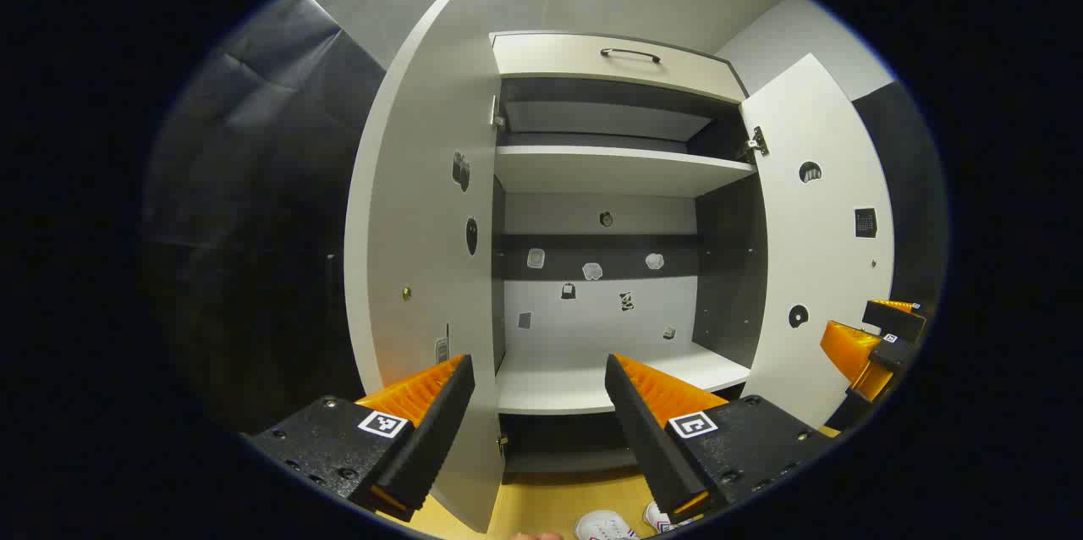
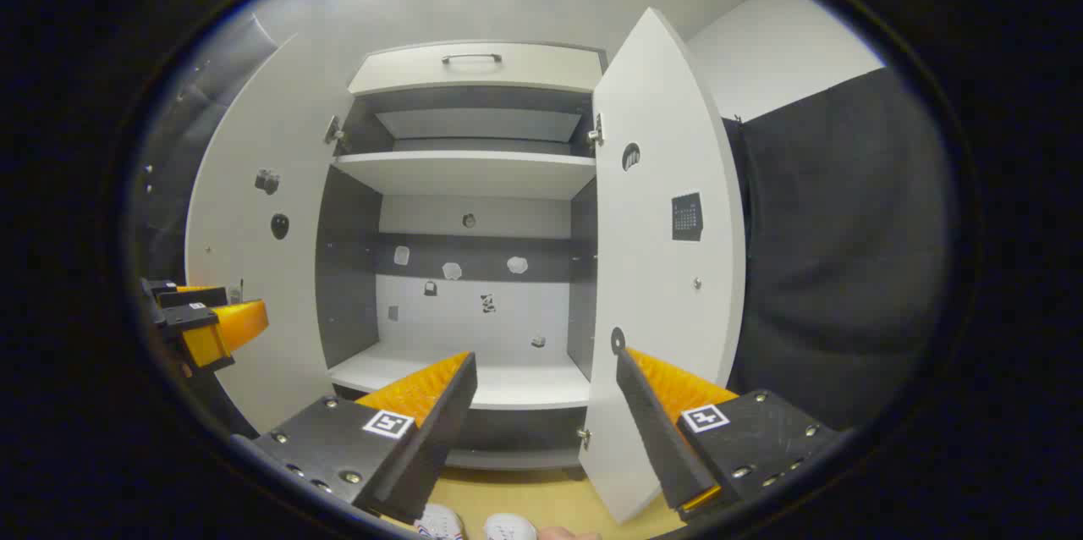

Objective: Grab one shoe with the right hand and put it into the shoe cabinet, grab the other shoe with the left hand and put it into the shoe cabinet; then close the right door with the right hand and the left door with the left hand.

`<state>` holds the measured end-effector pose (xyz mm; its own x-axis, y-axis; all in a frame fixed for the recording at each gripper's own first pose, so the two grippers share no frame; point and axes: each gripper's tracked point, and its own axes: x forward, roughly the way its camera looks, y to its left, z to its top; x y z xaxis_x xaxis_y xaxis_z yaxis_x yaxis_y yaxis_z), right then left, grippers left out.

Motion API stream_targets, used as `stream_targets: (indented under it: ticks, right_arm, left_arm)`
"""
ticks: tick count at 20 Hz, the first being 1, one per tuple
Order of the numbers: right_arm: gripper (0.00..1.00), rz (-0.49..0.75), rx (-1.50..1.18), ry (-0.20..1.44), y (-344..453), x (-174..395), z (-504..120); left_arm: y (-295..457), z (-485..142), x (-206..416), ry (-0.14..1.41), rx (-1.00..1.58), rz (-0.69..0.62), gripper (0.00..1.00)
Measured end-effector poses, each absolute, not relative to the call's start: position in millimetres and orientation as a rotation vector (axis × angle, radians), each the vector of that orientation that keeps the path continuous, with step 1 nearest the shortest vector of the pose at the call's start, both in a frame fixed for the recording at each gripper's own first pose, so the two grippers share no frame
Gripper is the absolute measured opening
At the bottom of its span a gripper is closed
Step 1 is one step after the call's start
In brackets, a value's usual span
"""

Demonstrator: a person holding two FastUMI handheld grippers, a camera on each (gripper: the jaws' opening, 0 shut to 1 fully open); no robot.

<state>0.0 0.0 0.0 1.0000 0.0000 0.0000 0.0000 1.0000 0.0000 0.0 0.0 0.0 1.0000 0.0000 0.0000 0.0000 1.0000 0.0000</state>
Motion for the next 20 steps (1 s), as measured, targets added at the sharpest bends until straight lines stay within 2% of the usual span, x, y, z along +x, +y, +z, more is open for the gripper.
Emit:
stream_targets:
  ticks: [2,3,5,7,8,9,11,12,15,16,20]
  right_arm:
    - [0.99,0.003,-0.002,0.006,1,0,-2]
    - [0.99,0.0,-0.007,0.009,0,0,-3]
    - [0.99,-0.017,-0.028,0.026,-2,2,-9]
    - [0.99,-0.03,-0.048,0.047,-5,2,-14]
    - [0.99,-0.045,-0.063,0.067,-9,3,-19]
    - [0.99,-0.048,-0.075,0.086,-10,3,-23]
    - [0.99,-0.041,-0.073,0.092,-6,5,-25]
    - [0.95,-0.04,-0.068,0.095,-6,6,-27]
    - [0.95,-0.02,-0.06,0.106,1,6,-33]
    - [0.99,-0.014,-0.062,0.119,2,6,-40]
    - [0.99,0.036,-0.076,0.255,15,2,-106]
  left_arm:
    - [1,-1,0,0.001,-0.005,0.002,0.96]
    - [2,-2,0,0.003,-0.008,0.003,0.99]
    - [4,-2,-1,0.006,-0.01,0.008,0.96]
    - [5,-2,-2,0.006,-0.01,0.012,0.96]
    - [6,-3,-2,0.007,-0.01,0.013,0.99]
    - [6,-4,-3,0.009,-0.011,0.015,0.96]
    - [5,-6,-4,0.013,-0.011,0.013,0.99]
    - [5,-8,-4,0.018,-0.009,0.012,0.96]
    - [4,-13,-5,0.022,-0.005,0.009,0.96]
    - [4,-16,-5,0.028,-0.003,0.008,0.96]
    - [6,-22,-5,0.042,0.005,0.012,0.96]
